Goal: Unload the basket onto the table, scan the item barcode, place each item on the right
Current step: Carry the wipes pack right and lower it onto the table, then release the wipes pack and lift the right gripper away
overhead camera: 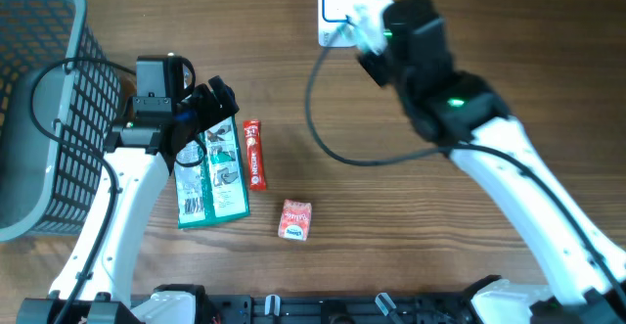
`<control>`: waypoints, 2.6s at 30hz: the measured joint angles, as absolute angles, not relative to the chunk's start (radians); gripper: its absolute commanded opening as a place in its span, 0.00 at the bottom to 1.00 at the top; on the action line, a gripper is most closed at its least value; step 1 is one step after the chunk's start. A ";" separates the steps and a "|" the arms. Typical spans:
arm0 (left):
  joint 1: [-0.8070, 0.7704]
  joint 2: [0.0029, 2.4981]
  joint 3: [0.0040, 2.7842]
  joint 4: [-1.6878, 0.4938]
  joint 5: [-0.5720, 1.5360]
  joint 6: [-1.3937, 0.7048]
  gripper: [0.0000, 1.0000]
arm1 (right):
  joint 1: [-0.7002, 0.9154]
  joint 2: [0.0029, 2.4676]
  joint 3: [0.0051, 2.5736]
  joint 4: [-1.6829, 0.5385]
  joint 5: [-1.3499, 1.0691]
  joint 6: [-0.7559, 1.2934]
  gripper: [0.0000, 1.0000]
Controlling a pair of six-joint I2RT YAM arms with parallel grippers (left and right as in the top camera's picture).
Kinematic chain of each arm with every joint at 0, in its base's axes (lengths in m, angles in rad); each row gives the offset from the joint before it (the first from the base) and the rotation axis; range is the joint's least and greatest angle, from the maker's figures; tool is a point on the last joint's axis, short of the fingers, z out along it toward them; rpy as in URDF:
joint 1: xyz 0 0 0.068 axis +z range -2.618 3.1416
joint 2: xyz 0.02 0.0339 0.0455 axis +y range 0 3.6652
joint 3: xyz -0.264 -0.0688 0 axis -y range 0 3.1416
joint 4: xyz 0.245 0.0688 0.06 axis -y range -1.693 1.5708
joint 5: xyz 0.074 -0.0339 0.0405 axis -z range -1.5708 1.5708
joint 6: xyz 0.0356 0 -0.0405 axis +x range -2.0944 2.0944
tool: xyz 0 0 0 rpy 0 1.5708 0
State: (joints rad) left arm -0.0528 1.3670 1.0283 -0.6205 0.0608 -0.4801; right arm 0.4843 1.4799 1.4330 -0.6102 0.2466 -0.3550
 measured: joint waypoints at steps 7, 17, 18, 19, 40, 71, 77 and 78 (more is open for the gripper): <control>-0.053 1.367 1.028 -0.621 0.061 -0.480 1.00 | 0.350 1.512 1.375 -0.999 -0.042 -0.228 0.04; -0.053 1.367 1.028 -0.620 0.060 -0.480 1.00 | 0.271 1.672 1.164 -0.827 -0.086 -0.199 0.04; -0.053 1.367 1.028 -0.620 0.061 -0.480 1.00 | 0.269 1.689 1.160 -0.816 -0.077 -0.198 0.08; -0.053 1.367 1.028 -0.620 0.061 -0.480 1.00 | 0.269 1.705 1.158 -0.808 -0.069 -0.198 0.39; -0.053 1.367 1.028 -0.620 0.061 -0.480 1.00 | 0.270 1.605 1.153 -0.657 -0.157 0.142 0.41; -0.053 1.367 1.028 -0.620 0.061 -0.480 1.00 | 0.313 1.806 1.119 -0.807 -0.068 0.379 0.37; -0.053 1.367 1.028 -0.620 0.061 -0.480 1.00 | 0.311 1.728 1.119 -0.749 -0.223 0.289 0.38; -0.053 1.367 1.028 -0.620 0.061 -0.480 1.00 | 0.311 1.714 1.119 -0.726 -0.284 0.281 0.39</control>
